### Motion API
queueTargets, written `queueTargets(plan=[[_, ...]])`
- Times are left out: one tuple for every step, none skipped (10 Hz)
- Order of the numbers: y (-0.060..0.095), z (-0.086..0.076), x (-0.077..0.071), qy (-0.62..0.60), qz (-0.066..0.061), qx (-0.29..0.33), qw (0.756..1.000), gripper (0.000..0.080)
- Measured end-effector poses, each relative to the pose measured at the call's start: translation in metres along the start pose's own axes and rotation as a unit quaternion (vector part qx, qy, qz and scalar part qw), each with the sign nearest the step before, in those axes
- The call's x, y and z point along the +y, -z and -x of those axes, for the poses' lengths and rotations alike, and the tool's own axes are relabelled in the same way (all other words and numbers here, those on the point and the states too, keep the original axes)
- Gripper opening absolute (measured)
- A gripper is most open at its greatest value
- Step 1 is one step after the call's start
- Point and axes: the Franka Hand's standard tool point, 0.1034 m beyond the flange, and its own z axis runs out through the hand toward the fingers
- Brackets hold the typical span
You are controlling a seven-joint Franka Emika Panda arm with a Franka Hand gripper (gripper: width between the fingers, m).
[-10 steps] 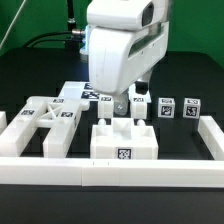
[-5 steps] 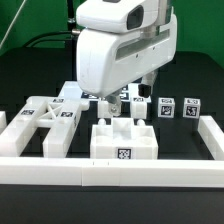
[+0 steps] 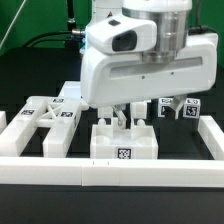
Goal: Assemble chair
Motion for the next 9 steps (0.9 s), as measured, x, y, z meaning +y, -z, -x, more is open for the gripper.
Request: queueTargets(plan=[[0.001, -0.001, -0.001, -0.044, -0.004, 0.002, 0.999, 0.0650], [0.001, -0.002, -0.003, -0.076, -0.007, 0.002, 0.997, 0.0650], [0.001, -0.002, -0.005, -0.105, -0.012, 0.003, 0.994, 0.0650], [-0.001, -0.001, -0.007, -0.146, -0.017, 0.002, 0.989, 0.0650], [-0.006, 0.002, -0.012, -0.190, -0.019, -0.003, 0.982, 0.0650], [-0.013, 0.004, -0.014, -0.188, -0.019, 0.002, 0.982, 0.0650], [-0.021, 0.009, -0.014, -0.178, -0.019, 0.003, 0.984, 0.0650], [-0.023, 0.011, -0.015, -0.172, -0.019, 0.001, 0.985, 0.0650], [-0.024, 0.012, -0.015, -0.158, -0.019, 0.000, 0.987, 0.0650]])
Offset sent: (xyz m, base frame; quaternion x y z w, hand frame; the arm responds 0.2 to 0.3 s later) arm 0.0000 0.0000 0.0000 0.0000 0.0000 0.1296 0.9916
